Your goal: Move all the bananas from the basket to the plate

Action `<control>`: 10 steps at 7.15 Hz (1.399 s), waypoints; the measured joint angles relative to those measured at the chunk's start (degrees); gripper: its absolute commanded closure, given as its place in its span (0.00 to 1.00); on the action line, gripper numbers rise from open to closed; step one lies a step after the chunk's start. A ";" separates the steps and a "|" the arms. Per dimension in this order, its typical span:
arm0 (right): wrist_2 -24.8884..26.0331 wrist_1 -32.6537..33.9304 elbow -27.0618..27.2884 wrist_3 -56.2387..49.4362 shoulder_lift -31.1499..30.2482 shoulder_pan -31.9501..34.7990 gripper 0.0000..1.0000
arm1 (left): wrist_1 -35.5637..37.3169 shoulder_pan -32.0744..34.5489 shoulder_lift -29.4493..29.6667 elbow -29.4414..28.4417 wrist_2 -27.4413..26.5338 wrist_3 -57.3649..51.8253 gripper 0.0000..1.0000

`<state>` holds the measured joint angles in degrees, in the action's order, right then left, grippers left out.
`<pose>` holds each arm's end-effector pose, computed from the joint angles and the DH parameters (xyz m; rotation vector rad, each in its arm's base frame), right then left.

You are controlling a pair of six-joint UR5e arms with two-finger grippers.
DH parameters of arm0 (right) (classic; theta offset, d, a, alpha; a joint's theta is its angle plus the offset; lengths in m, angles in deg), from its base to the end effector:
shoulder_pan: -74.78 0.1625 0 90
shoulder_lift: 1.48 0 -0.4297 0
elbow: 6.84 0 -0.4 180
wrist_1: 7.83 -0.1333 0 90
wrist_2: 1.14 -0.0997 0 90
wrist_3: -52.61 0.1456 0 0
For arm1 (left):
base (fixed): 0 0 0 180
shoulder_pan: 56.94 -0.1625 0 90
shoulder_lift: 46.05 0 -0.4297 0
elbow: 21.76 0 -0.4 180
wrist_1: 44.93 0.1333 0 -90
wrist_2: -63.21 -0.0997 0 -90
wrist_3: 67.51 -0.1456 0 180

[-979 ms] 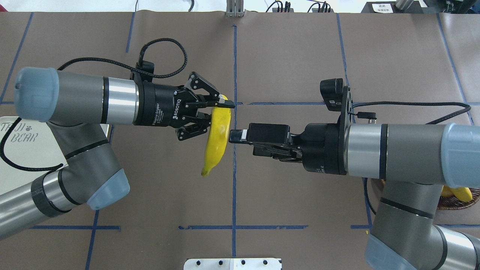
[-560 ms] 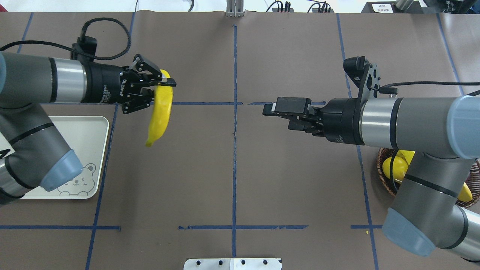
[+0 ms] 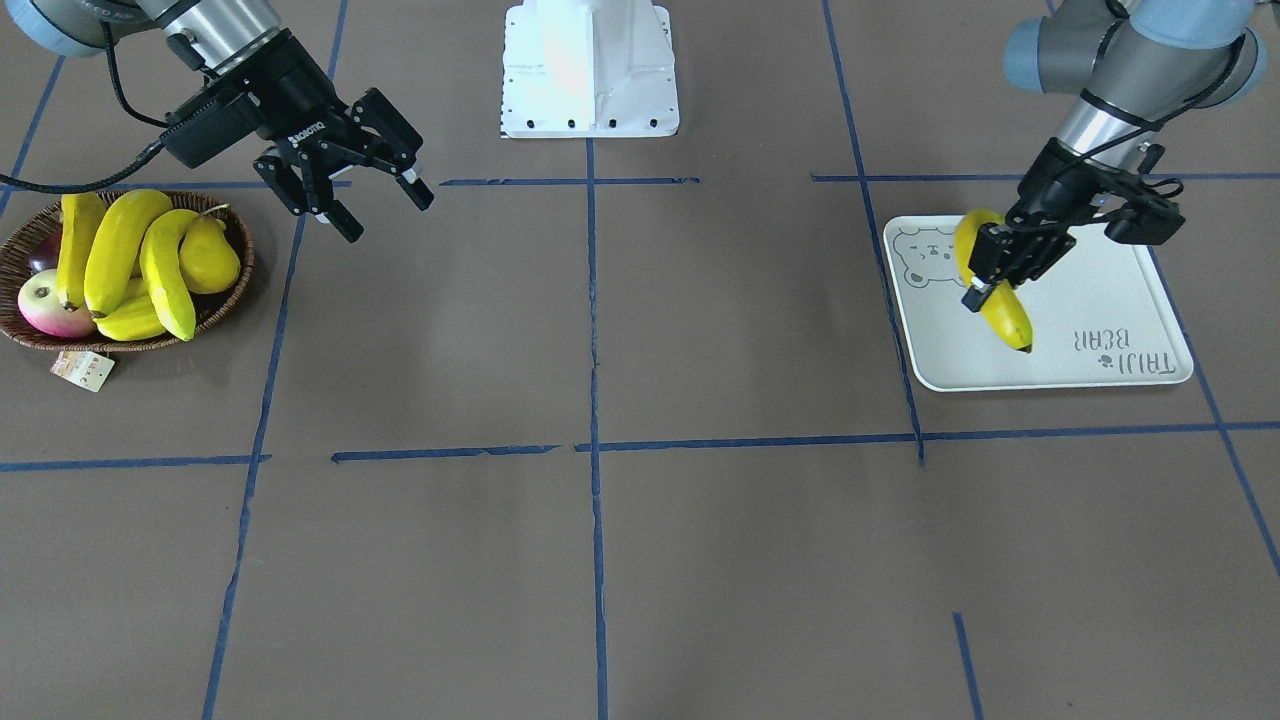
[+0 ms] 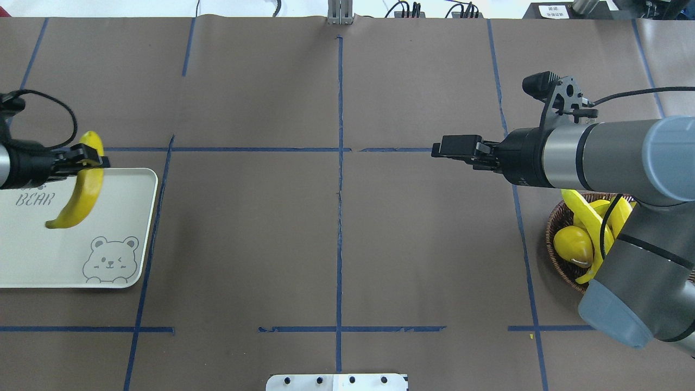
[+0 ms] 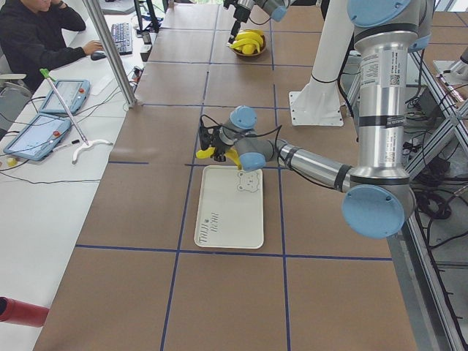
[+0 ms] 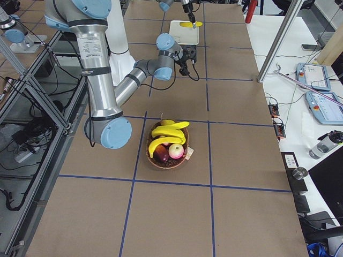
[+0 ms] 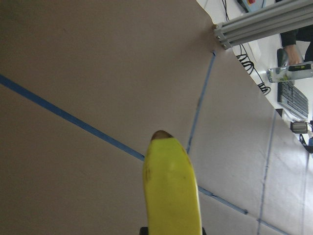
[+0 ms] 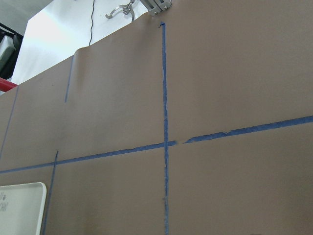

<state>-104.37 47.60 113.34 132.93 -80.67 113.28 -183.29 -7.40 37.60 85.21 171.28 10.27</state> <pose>-0.3640 -0.4173 0.2610 0.3574 -1.2818 0.2747 0.2675 -0.4495 0.5017 0.2796 1.0307 -0.4267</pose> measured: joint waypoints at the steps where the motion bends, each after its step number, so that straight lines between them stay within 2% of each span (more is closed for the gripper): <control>1: -0.02 0.15 -0.24 -0.30 -0.49 0.33 0.00 | 0.17 0.07 -3.54 -1.15 -1.32 -2.31 1.00; 3: 0.00 0.20 -0.44 -0.42 -0.83 0.54 0.00 | 0.11 0.11 -5.89 -5.44 -2.04 -3.38 1.00; 6: 0.04 0.21 -0.55 -0.43 -0.93 0.53 0.00 | -0.21 0.15 -5.62 -11.27 -2.05 -3.68 1.00; 9: 0.05 0.21 -0.56 -0.43 -0.86 0.52 0.00 | -0.50 0.40 -6.14 -13.17 -2.03 -5.27 1.00; 10: 0.05 0.21 -0.52 -0.43 -0.79 0.52 0.00 | -0.51 0.90 -6.29 -13.53 -2.01 -7.18 0.96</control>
<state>-104.32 47.81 112.83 132.50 -81.46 113.81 -183.80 -6.49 31.30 71.68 169.27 3.09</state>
